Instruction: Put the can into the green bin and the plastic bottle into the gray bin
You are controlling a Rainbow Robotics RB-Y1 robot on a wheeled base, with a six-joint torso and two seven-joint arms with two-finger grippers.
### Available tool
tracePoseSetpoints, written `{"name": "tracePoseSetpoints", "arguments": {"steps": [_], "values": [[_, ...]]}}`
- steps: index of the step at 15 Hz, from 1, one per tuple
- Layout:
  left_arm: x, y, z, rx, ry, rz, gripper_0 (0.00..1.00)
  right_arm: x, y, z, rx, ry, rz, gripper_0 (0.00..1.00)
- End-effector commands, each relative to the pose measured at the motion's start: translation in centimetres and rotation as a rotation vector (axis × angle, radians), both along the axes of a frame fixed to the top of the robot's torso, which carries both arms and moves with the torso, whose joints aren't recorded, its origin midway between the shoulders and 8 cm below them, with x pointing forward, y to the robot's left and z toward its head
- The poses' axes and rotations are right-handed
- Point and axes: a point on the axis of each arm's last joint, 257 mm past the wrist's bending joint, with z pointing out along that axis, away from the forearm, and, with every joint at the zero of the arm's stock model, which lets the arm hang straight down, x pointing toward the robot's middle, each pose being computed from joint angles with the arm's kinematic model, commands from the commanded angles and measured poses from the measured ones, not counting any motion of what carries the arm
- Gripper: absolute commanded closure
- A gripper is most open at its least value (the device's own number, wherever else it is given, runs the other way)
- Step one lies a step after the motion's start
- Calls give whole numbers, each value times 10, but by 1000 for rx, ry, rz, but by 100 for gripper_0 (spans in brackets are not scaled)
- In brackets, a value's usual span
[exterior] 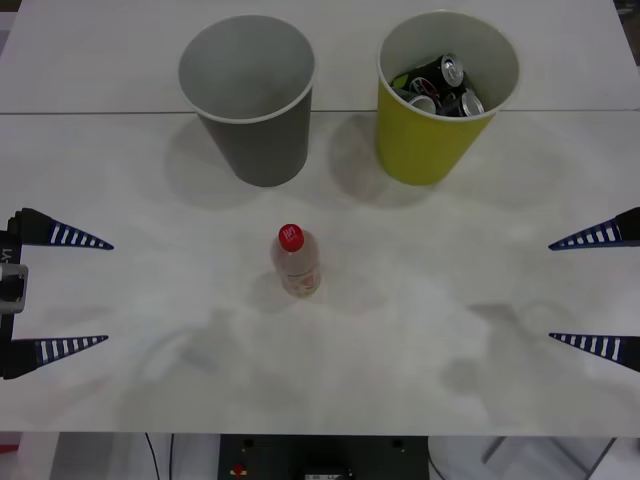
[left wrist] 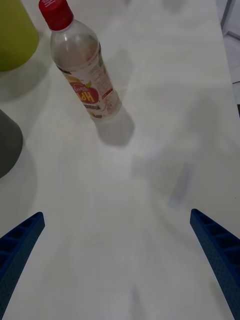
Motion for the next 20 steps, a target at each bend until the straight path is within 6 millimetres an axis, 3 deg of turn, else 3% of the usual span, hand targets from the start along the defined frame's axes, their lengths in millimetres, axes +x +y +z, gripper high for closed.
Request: {"name": "tracePoseSetpoints", "arguments": {"steps": [1,2,3,9,15,20], "values": [[0,0,0,0,0,0,0,0,0,0,0,0,0,0],[0,0,0,0,0,0,0,0,0,0,0,0,0,0],[-7,6,-13,-7,42,20,0,0,0,0,0,0,0,0],[-3,8,-5,-56,49,57,0,0,0,0,0,0,0,0],[7,-15,-16,-209,80,109,0,0,0,0,0,0,0,0],[32,-33,-32,-335,103,54,0,0,0,0,0,0,0,0]]}}
